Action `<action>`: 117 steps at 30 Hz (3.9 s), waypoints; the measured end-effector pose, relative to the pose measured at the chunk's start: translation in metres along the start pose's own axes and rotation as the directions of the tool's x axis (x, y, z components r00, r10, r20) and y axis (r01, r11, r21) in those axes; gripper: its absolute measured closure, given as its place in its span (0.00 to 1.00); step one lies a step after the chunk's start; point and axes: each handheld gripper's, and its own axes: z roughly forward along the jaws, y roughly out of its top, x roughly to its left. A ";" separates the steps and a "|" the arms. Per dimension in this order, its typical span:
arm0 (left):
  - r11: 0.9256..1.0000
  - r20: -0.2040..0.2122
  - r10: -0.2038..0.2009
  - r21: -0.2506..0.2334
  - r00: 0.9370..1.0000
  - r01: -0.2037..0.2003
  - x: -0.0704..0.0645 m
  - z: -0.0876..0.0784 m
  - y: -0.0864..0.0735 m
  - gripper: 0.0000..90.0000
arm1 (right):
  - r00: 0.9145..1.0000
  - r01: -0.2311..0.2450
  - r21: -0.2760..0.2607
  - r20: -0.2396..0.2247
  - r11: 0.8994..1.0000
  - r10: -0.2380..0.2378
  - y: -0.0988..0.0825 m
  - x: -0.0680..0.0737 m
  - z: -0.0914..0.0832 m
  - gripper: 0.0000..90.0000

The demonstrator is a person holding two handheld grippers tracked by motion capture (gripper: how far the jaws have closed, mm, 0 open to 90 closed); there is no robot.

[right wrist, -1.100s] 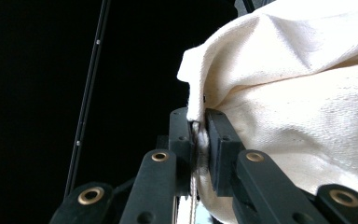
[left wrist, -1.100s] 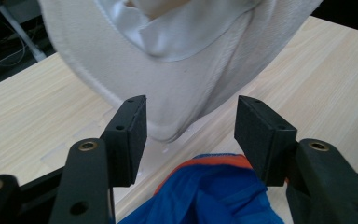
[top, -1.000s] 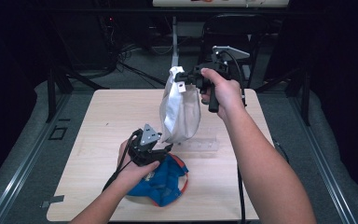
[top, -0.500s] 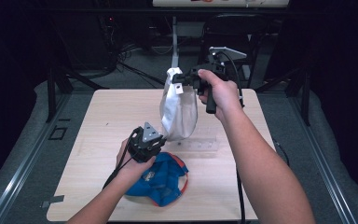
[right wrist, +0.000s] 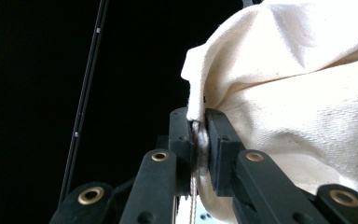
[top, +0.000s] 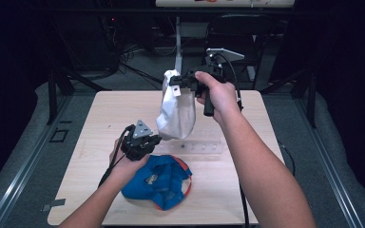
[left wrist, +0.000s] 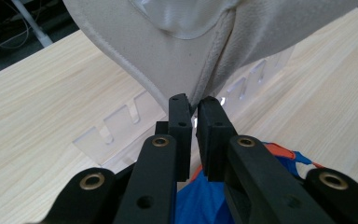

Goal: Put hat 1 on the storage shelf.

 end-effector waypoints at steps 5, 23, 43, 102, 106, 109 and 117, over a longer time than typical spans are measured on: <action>1.000 -0.002 -0.017 0.000 1.000 0.017 0.013 -0.005 -0.002 0.95 | 1.000 0.000 0.010 -0.002 1.000 0.000 0.000 0.000 0.008 0.91; 0.999 0.052 -0.045 0.020 0.998 0.044 0.013 0.008 -0.026 0.95 | 0.999 -0.006 0.051 0.047 0.999 0.003 -0.005 -0.015 0.028 0.91; 0.998 0.043 -0.056 0.026 0.998 0.055 0.009 0.003 -0.036 0.96 | 0.999 -0.011 0.056 0.044 0.998 0.009 -0.008 -0.023 0.031 0.91; 0.984 0.015 -0.168 0.057 0.986 0.167 0.014 0.021 -0.065 0.92 | 0.988 -0.030 0.061 0.151 0.998 0.021 -0.022 -0.065 0.038 0.88; 0.985 -0.006 -0.170 0.040 0.985 0.170 0.014 0.017 -0.065 0.79 | 0.989 -0.024 0.042 0.146 0.999 0.017 -0.023 -0.066 0.032 0.82; 0.984 -0.003 -0.176 0.018 0.984 0.176 0.017 0.011 -0.066 0.71 | 0.986 0.004 0.018 0.164 1.000 -0.006 -0.023 -0.066 0.027 0.77; 0.984 -0.012 -0.176 -0.003 0.984 0.176 0.017 -0.005 -0.071 0.56 | 0.975 0.106 -0.032 0.200 0.994 -0.098 -0.031 -0.063 0.011 0.66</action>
